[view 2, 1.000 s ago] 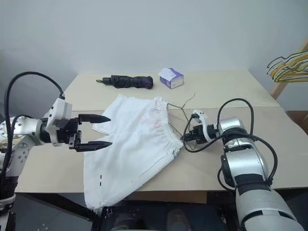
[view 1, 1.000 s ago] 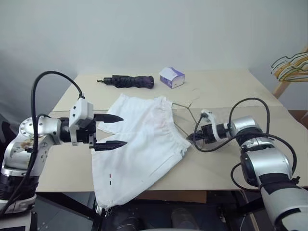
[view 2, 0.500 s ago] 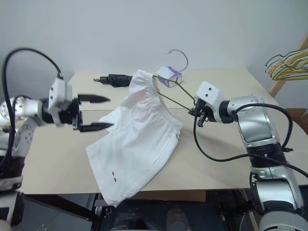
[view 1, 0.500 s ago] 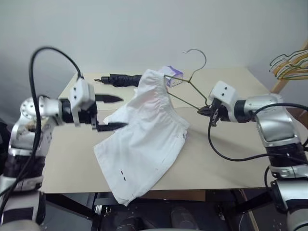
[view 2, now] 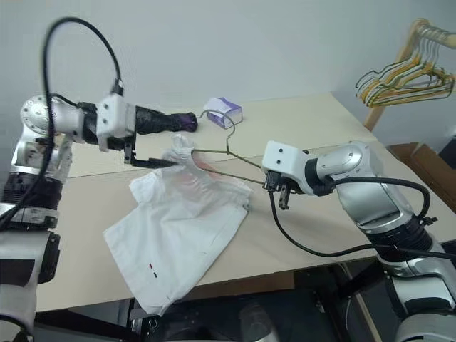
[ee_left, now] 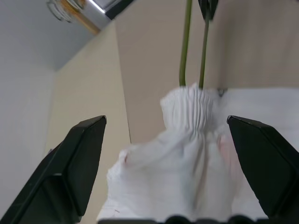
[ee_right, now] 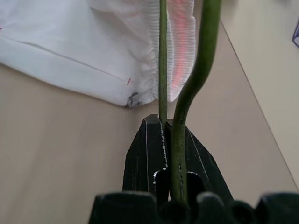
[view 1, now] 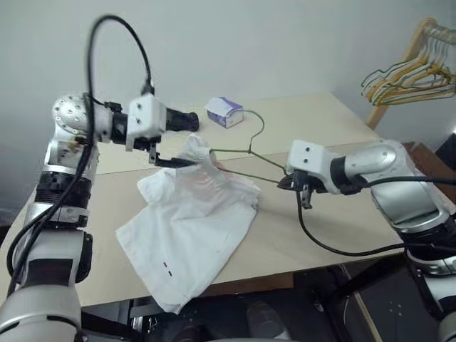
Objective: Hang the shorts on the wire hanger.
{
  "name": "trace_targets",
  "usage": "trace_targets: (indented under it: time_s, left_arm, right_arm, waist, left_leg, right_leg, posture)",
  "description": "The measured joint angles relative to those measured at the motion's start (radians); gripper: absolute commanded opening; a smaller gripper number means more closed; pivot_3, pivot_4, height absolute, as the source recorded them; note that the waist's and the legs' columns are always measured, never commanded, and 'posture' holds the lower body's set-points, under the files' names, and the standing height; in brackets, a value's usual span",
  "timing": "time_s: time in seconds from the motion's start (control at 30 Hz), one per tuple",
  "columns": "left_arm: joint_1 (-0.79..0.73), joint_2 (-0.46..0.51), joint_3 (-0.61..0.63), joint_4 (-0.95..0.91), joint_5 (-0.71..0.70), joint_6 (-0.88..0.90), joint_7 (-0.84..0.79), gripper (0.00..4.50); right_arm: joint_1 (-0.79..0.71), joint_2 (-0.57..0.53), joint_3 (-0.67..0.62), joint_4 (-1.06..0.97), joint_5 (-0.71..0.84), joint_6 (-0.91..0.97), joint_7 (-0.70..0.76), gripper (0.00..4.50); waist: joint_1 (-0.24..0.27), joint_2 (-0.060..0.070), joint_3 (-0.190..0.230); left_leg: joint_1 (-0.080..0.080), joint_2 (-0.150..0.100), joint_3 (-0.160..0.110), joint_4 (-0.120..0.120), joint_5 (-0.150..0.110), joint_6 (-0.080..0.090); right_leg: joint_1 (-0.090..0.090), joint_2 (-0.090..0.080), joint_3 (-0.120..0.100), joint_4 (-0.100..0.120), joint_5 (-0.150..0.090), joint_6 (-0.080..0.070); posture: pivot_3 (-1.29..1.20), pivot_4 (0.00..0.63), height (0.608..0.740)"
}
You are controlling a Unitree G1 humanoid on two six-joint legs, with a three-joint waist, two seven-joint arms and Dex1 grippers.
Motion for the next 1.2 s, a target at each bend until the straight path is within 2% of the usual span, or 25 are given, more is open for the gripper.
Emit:
trace_targets:
  time_s: [0.17, 0.23, 0.3, 0.67, 0.87, 1.0, 1.07, 1.2]
  left_arm:
    - [-0.022, -0.040, -0.032, 0.121, 0.057, -0.091, -0.017, 4.49]
    - [-0.023, -0.062, -0.034, 0.140, 0.068, -0.094, -0.012, 4.10]
    - [-0.023, -0.081, -0.036, 0.148, 0.077, -0.093, -0.017, 3.56]
    - [-0.023, -0.091, -0.037, 0.187, 0.100, -0.121, -0.032, 0.02]
    - [-0.017, -0.094, -0.031, 0.183, 0.078, -0.099, -0.047, 0.02]
    - [0.011, -0.095, -0.027, 0.157, 0.057, -0.052, -0.047, 0.00]
    - [0.031, -0.094, -0.019, 0.130, 0.045, -0.024, -0.044, 0.00]
    - [0.071, -0.085, 0.010, 0.063, 0.027, 0.045, -0.021, 0.00]
  right_arm:
    - [-0.028, -0.001, 0.008, -0.006, 0.024, 0.034, 0.014, 0.00]
    - [-0.030, -0.004, 0.008, -0.009, 0.035, 0.038, 0.018, 0.00]
    - [-0.031, -0.010, 0.009, -0.012, 0.049, 0.042, 0.028, 0.00]
    - [-0.061, -0.023, 0.012, -0.020, 0.089, 0.072, 0.035, 0.00]
    - [-0.049, -0.047, 0.016, -0.029, 0.086, 0.006, 0.037, 0.00]
    - [-0.010, -0.048, 0.014, -0.026, 0.081, -0.047, 0.014, 1.06]
    - [0.002, -0.049, -0.005, -0.008, 0.079, -0.053, -0.012, 1.77]
    - [0.043, -0.093, -0.132, 0.084, 0.079, -0.046, -0.087, 3.12]
  waist:
    - [-0.020, 0.000, 0.000]
    - [-0.022, 0.000, 0.000]
    - [-0.022, 0.000, 0.000]
    - [-0.026, 0.000, 0.000]
    - [-0.026, 0.000, 0.000]
    - [-0.026, -0.001, 0.000]
    - [-0.026, -0.001, 0.000]
    - [-0.020, -0.001, 0.000]
  left_leg:
    - [0.000, 0.000, 0.000, 0.000, 0.000, 0.000]
    - [0.000, 0.000, 0.000, 0.000, 0.000, 0.000]
    - [0.000, 0.000, 0.000, 0.000, 0.000, 0.000]
    - [0.000, 0.000, 0.000, 0.000, 0.000, 0.000]
    - [0.000, 0.000, 0.000, 0.000, 0.000, 0.000]
    - [0.000, 0.000, 0.000, 0.001, 0.000, 0.000]
    - [0.000, 0.000, 0.000, 0.001, 0.000, 0.000]
    - [0.000, 0.000, 0.000, 0.001, 0.000, 0.001]
  right_leg:
    - [-0.001, -0.001, 0.000, 0.000, -0.002, 0.003]
    - [-0.001, -0.001, 0.000, 0.000, -0.002, 0.003]
    - [-0.001, -0.001, 0.000, 0.001, -0.002, 0.003]
    - [-0.001, -0.001, 0.000, 0.001, -0.002, 0.003]
    - [-0.001, -0.001, 0.000, 0.001, -0.002, 0.003]
    - [-0.001, -0.001, 0.000, 0.001, -0.002, 0.003]
    - [-0.001, -0.001, 0.000, 0.002, -0.002, 0.003]
    - [-0.001, -0.001, 0.000, 0.001, -0.001, 0.001]
  posture:
    - [-0.39, 0.000, 0.740]
    - [-0.39, 0.000, 0.740]
    - [-0.40, 0.000, 0.740]
    - [-0.39, 0.000, 0.740]
    - [-0.39, 0.000, 0.740]
    - [-0.39, 0.000, 0.740]
    - [-0.39, 0.000, 0.740]
    - [-0.37, 0.000, 0.740]
